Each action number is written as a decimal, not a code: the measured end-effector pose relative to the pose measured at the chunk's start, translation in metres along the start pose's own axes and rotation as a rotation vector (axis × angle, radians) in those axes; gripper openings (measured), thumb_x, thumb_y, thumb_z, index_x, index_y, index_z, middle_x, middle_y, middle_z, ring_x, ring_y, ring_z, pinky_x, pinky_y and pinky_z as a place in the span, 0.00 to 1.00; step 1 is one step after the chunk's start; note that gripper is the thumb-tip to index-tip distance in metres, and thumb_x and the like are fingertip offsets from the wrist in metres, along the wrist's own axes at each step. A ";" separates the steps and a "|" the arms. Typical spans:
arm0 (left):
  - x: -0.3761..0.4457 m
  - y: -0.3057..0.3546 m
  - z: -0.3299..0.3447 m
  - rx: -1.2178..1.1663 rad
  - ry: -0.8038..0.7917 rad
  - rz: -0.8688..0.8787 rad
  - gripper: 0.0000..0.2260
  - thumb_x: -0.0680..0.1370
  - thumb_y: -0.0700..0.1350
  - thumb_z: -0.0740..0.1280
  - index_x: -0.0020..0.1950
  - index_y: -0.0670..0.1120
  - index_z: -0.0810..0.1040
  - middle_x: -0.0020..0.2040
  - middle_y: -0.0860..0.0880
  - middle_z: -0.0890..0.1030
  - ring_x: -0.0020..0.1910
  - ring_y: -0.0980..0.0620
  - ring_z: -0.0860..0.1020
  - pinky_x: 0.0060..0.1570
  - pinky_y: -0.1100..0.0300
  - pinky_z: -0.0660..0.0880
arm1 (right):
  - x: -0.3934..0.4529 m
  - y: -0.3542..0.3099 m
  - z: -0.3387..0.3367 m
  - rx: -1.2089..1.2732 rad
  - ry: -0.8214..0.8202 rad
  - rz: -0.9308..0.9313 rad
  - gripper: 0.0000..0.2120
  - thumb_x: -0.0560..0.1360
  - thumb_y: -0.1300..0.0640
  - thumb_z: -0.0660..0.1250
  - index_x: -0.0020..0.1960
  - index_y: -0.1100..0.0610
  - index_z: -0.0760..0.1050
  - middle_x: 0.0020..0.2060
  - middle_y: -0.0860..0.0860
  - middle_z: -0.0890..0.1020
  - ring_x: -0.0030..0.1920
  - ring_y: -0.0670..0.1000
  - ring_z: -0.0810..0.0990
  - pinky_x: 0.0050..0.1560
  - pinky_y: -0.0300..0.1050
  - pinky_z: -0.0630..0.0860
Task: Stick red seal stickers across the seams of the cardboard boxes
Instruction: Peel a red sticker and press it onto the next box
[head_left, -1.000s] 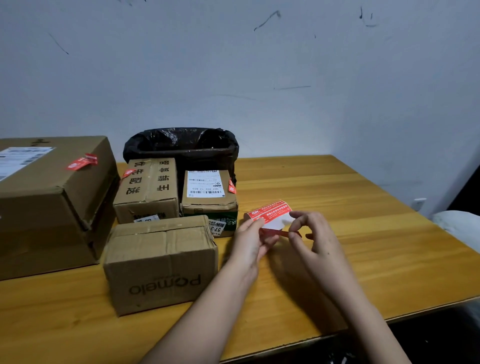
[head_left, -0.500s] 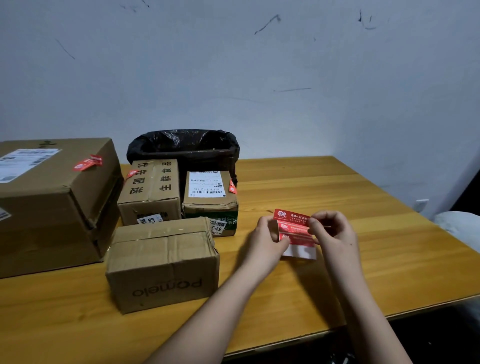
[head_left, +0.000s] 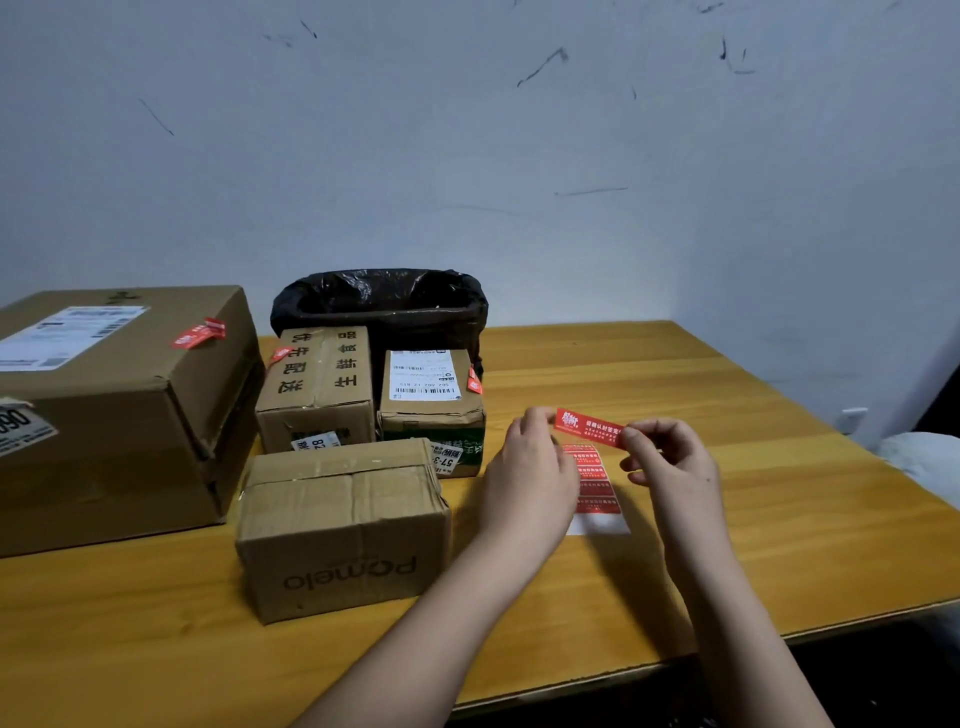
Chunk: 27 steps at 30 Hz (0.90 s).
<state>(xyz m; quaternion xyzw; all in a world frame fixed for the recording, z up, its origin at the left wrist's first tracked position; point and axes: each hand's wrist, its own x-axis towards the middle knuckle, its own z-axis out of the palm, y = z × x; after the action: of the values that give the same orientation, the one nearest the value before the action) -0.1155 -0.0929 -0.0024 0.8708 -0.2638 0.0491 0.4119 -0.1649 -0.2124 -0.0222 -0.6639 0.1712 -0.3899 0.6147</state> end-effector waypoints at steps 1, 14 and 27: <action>0.001 0.006 -0.008 -0.097 0.027 -0.002 0.13 0.80 0.44 0.58 0.65 0.50 0.67 0.59 0.50 0.76 0.53 0.49 0.77 0.44 0.59 0.72 | 0.000 -0.005 0.001 0.038 0.001 0.002 0.07 0.77 0.66 0.65 0.43 0.56 0.74 0.38 0.52 0.78 0.31 0.42 0.75 0.32 0.30 0.71; 0.002 -0.005 -0.124 -0.256 0.334 0.100 0.03 0.74 0.46 0.70 0.46 0.52 0.78 0.38 0.54 0.79 0.34 0.58 0.79 0.41 0.53 0.79 | -0.016 -0.076 0.066 0.177 -0.207 -0.063 0.05 0.77 0.62 0.66 0.43 0.55 0.75 0.33 0.45 0.79 0.30 0.44 0.72 0.33 0.33 0.70; -0.034 -0.083 -0.189 -0.101 0.329 -0.004 0.08 0.73 0.43 0.71 0.47 0.55 0.76 0.33 0.56 0.77 0.27 0.59 0.71 0.36 0.58 0.74 | -0.050 -0.083 0.132 -0.221 -0.430 -0.173 0.06 0.72 0.59 0.72 0.37 0.52 0.79 0.33 0.47 0.82 0.33 0.41 0.77 0.39 0.43 0.74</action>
<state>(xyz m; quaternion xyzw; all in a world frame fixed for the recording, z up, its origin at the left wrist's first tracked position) -0.0786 0.1049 0.0535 0.8297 -0.1932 0.1766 0.4930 -0.1215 -0.0721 0.0488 -0.8069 0.0205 -0.2697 0.5251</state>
